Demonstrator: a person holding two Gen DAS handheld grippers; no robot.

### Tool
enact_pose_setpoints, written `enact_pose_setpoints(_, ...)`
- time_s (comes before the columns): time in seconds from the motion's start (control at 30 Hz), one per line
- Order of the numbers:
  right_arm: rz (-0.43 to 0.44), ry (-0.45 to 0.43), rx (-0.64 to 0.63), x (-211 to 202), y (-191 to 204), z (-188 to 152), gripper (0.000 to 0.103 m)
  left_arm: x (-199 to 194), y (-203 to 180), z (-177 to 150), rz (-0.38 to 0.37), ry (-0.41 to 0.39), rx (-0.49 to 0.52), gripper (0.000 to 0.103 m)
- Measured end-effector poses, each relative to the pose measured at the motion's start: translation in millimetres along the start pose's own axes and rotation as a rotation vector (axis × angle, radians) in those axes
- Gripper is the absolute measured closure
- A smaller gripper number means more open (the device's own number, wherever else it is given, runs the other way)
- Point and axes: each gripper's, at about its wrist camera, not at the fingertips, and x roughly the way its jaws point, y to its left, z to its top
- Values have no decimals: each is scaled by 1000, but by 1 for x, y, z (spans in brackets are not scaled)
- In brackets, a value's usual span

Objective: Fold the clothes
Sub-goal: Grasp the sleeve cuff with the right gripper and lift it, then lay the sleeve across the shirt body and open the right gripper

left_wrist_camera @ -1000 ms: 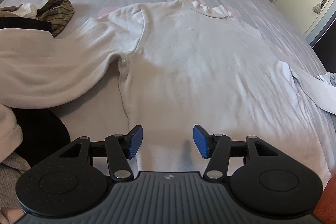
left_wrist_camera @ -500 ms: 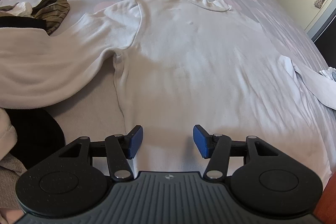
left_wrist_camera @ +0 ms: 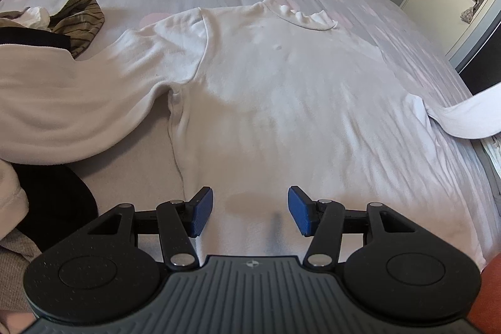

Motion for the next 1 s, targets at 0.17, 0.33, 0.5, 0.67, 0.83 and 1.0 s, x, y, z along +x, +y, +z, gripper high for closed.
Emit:
enact_pose_setpoints(0.17, 110, -111, -66, -35, 77, 50, 93, -6, 2, 0, -27, -24, -3, 48)
enact_pose_setpoints(0.33, 251, -168, -122, -65, 152, 72, 93, -5, 5, 1, -41, -22, -2, 48)
enact_pose_setpoints(0.5, 399, -161, -164, -89, 222, 70, 93, -7, 8, 0, -52, -28, -12, 47)
enact_pose_setpoints(0.67, 535, -125, -183, -100, 282, 57, 93, -10, 11, 1, -62, -41, -30, 47)
enact_pose_setpoints(0.83, 642, -78, -225, -106, 342, 32, 93, -13, 14, 1, -69, -53, -43, 47)
enact_pose_setpoints(1.0, 709, -5, -271, -98, 391, -5, 93, -16, 21, 1, -71, -66, -68, 47)
